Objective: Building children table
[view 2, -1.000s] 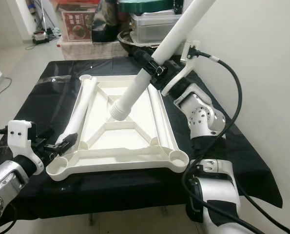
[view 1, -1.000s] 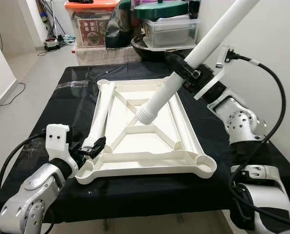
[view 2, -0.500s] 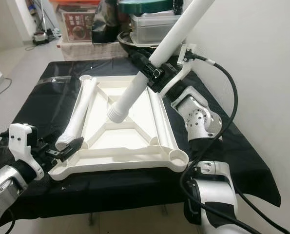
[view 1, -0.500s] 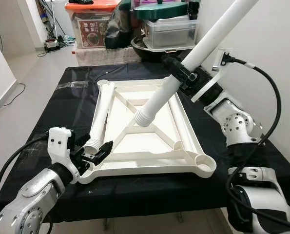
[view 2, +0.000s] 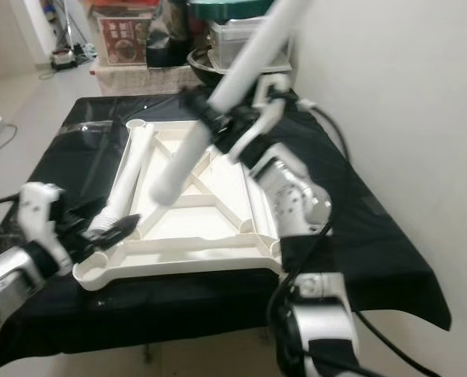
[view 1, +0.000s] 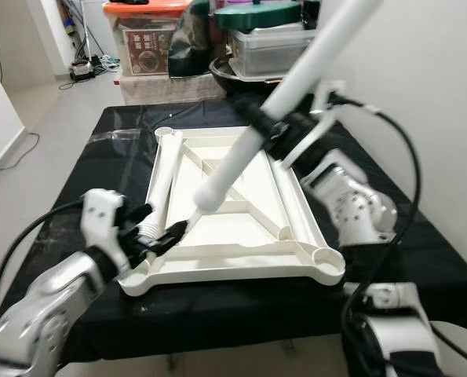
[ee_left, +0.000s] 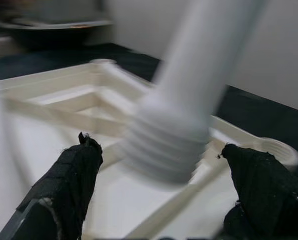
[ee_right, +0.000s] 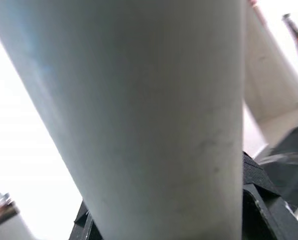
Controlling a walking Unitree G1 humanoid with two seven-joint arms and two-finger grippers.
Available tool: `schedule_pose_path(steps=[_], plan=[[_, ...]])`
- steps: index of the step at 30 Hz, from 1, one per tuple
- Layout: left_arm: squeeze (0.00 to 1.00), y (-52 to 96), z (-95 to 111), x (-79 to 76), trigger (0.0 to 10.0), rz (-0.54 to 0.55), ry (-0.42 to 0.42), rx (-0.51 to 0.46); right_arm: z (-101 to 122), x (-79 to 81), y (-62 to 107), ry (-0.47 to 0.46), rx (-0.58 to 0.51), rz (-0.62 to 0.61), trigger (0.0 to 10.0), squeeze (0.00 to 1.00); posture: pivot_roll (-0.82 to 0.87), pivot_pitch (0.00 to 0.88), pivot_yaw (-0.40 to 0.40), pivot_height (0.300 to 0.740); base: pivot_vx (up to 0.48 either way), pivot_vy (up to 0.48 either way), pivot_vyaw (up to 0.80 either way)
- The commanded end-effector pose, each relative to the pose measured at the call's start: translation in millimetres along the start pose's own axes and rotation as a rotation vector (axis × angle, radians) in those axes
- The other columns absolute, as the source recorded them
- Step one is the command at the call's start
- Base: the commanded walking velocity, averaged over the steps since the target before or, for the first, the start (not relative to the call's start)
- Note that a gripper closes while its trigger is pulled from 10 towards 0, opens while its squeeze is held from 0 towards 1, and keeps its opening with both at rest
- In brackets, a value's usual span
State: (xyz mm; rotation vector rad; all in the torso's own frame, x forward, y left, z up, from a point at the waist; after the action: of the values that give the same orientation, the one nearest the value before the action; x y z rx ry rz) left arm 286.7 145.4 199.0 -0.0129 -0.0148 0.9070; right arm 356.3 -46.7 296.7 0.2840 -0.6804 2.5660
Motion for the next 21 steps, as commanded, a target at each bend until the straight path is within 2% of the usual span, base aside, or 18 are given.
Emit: schedule_pose_path(steps=[1,2,4,7,11,15,21], plan=[[0.00,-3.7,-7.2,0.1,10.0,-0.042,-0.028,0.053,1.3,14.9,-4.1,0.013,0.004,0.066,0.0,0.00,0.03,0.000,0.003,0.740,0.000,0.000,0.00],[0.00,-3.7,-7.2,0.1,10.0,-0.042,-0.028,0.053,1.3,14.9,-4.1,0.013,0.004,0.066,0.0,0.00,0.03,0.000,0.003,0.740,0.000,0.000,0.00],[0.00,-10.9,-5.5,-5.9,10.0,-0.137,-0.065,0.081,-3.5,30.1,-10.2,0.025,0.030,0.128,0.0,0.00,0.02,0.000,0.010,0.740,0.000,0.000,0.00],[0.00,-12.7,-7.4,-7.2,10.0,-0.185,-0.100,0.114,-7.1,35.8,-12.0,0.027,0.044,0.148,0.0,0.00,0.01,0.000,0.014,0.740,0.000,0.000,0.00],[0.00,-12.9,-8.8,-6.5,10.0,-0.191,-0.108,0.125,-8.2,36.9,-12.0,0.026,0.047,0.150,0.0,0.00,0.01,0.000,0.014,0.740,0.000,0.000,0.00],[0.00,-13.1,-12.7,-0.5,10.0,-0.213,-0.189,0.173,-16.2,53.3,-6.5,0.012,0.089,0.216,0.0,0.00,0.01,0.000,0.009,0.740,0.000,0.000,0.00],[0.00,-14.5,-15.4,-1.9,10.0,-0.236,-0.225,0.194,-18.6,57.2,-6.2,0.007,0.101,0.232,0.0,0.00,0.01,0.000,0.008,0.740,0.000,0.000,0.00]])
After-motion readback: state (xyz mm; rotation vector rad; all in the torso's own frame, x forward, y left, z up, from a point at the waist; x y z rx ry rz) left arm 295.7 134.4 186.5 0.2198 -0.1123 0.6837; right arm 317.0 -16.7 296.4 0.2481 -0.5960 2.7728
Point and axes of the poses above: a point about 5 cm out from each wrist's last joint towards the gripper, its own y axis pointing back from the gripper into the wrist, its own z axis along the axis of the wrist's last joint, x = y × z, the point moved 3 cm from there along -y, pointing out of the wrist towards the gripper, and after that the axes turned 3 degrees about -y, right-handed, at the moved point
